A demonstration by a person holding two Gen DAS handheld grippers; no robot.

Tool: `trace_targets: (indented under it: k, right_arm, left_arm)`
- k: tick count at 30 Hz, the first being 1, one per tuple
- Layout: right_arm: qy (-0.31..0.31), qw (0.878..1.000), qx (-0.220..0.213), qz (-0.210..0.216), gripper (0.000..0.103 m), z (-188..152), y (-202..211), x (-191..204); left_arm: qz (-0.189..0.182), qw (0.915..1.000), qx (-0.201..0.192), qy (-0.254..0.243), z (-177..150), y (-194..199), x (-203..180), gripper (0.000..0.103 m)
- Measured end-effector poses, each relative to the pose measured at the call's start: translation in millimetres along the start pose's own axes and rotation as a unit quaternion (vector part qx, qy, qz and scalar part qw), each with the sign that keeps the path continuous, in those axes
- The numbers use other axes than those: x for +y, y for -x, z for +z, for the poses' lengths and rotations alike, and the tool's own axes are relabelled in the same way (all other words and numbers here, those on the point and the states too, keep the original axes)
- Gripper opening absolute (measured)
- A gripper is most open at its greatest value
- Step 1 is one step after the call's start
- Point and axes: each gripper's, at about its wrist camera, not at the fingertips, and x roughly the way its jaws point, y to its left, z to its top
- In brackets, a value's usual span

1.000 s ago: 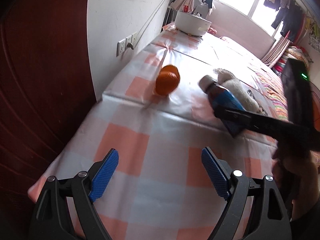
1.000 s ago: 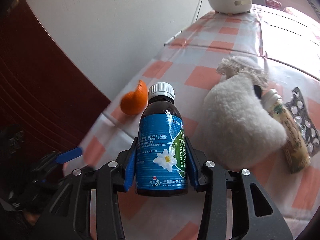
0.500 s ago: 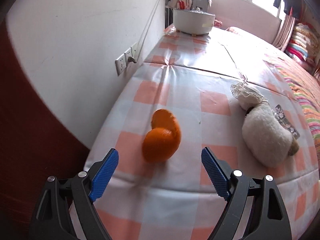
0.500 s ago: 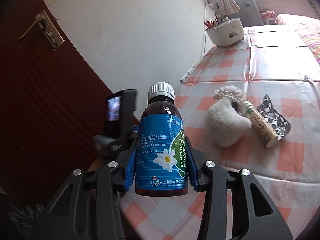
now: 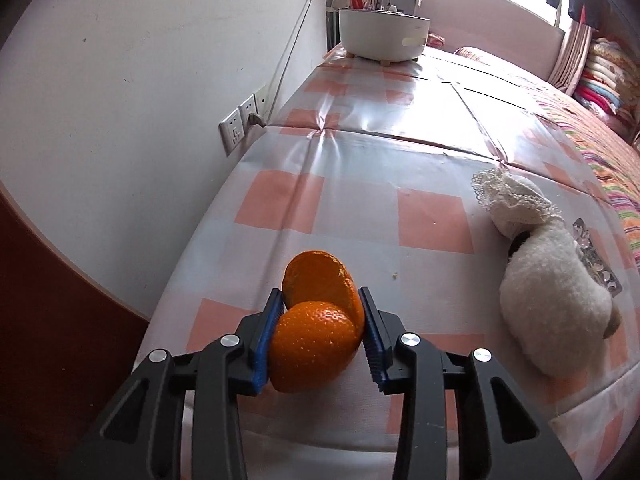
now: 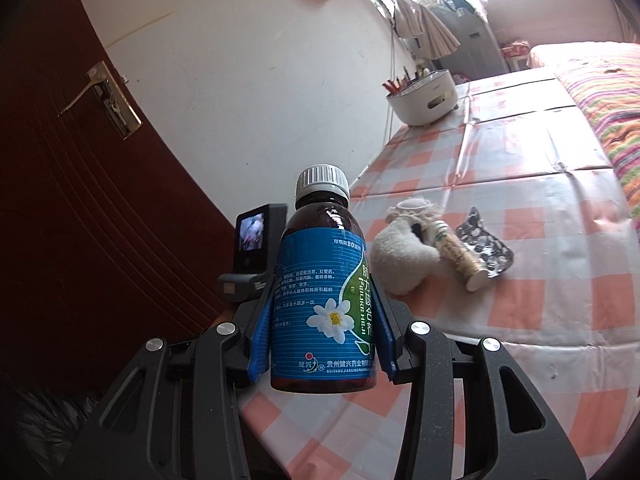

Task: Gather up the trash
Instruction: 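Carry the bottle and the orange over the cream bin with both tools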

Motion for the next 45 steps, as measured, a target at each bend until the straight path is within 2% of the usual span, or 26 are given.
trace_targets:
  k: [10, 15, 21, 30, 45]
  right_arm:
    - [-0.013, 0.999, -0.035, -0.030, 0.041, -1, 33, -24]
    - [-0.019, 0.998, -0.042, -0.050, 0.041, -8, 43, -34]
    - [-0.024, 0.996, -0.049, -0.070, 0.041, -14, 57, -43]
    - [-0.032, 0.991, -0.069, -0.106, 0.041, -30, 93, -62]
    - [-0.073, 0.974, -0.123, -0.178, 0.041, -61, 164, -106]
  left_arm:
    - [-0.080, 0.9962, -0.015, -0.030, -38, 37, -42, 0.036]
    - [-0.115, 0.9916, -0.025, -0.053, -58, 62, -71, 0.036]
    - [-0.155, 0.9850, -0.016, -0.075, -78, 78, -102, 0.036]
    - [-0.191, 0.9740, -0.012, -0.122, -98, 99, -150, 0.036]
    - [-0.238, 0.9522, -0.011, -0.191, -122, 131, -224, 0.036]
